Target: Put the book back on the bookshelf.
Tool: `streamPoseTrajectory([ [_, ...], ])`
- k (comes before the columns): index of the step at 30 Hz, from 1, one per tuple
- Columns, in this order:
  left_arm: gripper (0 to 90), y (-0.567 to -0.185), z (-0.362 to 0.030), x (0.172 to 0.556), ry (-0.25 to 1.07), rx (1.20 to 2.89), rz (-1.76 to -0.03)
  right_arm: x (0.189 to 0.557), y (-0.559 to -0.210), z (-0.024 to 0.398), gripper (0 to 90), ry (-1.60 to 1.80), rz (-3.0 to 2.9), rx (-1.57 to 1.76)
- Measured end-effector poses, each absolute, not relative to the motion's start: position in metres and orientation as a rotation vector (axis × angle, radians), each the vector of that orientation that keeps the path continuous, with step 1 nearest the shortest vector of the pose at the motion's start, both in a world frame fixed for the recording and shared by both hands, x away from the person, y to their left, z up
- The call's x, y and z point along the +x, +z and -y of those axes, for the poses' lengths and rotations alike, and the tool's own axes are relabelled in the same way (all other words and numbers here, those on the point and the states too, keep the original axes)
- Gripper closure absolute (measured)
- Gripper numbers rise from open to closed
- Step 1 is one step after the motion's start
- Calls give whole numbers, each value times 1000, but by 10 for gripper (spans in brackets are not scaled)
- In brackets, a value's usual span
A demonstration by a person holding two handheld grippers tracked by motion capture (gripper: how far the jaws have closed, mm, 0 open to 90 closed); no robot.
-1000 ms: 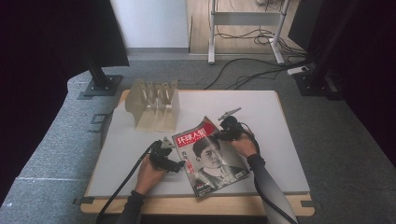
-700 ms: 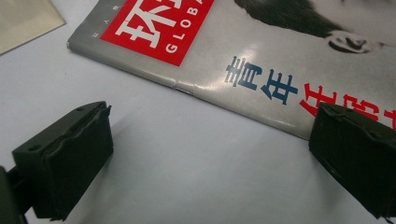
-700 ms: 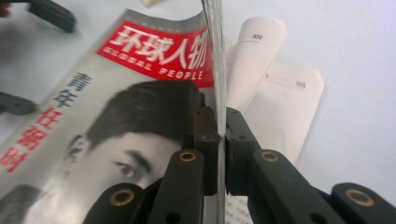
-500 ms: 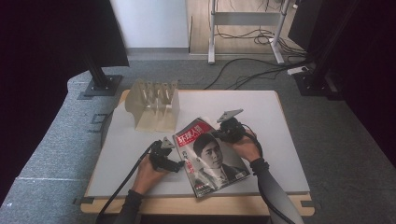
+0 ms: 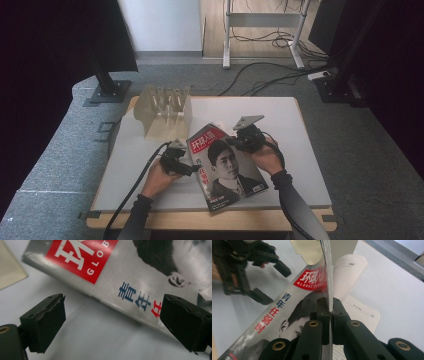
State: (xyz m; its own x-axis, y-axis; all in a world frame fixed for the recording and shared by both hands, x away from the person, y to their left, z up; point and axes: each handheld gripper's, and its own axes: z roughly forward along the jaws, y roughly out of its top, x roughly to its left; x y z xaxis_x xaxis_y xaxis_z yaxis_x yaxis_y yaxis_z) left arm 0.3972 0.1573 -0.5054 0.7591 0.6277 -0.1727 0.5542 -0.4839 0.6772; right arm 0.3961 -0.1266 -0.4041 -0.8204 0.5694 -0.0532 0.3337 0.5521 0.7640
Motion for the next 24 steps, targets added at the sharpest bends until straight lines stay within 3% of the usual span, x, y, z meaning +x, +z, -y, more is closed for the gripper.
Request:
streamPoseTrajectory([
  [12, 142, -497, -143, 414, -2, 2139, -820, 386, -384, 138, 859, 1213, -2452, 718],
  [17, 168, -483, -138, 414, 74, 2140, -810, 385, -380, 143, 858, 1240, -2432, 723],
  [24, 311, -456, -134, 412, 202, 2145, -793, 386, -374, 147, 857, 1258, -2408, 724],
])
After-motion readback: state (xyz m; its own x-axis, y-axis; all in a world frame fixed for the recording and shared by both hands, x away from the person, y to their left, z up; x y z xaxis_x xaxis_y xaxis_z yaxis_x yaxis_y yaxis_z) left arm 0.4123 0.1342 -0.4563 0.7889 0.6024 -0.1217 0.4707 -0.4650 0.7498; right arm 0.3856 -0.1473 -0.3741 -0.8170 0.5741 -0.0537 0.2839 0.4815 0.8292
